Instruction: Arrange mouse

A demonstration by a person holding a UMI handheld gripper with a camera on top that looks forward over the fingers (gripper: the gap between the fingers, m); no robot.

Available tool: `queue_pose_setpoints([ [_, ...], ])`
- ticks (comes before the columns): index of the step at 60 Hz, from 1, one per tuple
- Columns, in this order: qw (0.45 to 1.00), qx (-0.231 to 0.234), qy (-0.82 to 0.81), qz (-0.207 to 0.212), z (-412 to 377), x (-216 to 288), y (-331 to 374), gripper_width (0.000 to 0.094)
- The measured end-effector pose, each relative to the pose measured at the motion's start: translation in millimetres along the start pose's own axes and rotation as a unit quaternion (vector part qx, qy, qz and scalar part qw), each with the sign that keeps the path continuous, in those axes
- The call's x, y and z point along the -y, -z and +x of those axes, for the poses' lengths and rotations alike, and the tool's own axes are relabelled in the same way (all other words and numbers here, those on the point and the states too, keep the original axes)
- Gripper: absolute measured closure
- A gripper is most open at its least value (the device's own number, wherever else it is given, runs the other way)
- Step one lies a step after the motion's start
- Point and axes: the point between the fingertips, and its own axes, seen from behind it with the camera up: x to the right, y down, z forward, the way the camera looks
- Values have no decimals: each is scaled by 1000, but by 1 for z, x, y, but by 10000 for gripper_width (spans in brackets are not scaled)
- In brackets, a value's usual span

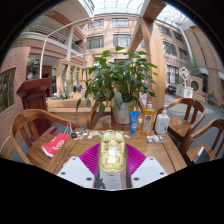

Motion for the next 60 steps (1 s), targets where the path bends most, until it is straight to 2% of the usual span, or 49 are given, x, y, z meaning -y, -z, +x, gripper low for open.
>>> queue_pose_setpoints([
  [7,996,36,12,-79,-56,-85,-17,583],
  [8,996,36,14,-78,-70,-111,-21,583],
  [10,993,43,17,-106,-72,-122,-22,581],
  [16,990,38,28,-135,-88,-173,-29,579],
  [19,988,42,17,-149,-90,-175,-27,574],
  [27,984,44,5,-171,-97,-189,-25,450],
  [30,985,33,13,-167,-92,-186,-23,386],
  [36,987,19,33,-154,-90,-175,-6,108],
  [38,988,16,34,-147,-91,-169,3,65],
  [49,993,2,31,-110,-95,-138,62,77],
  [60,995,-8,34,-92,-101,-125,120,78],
])
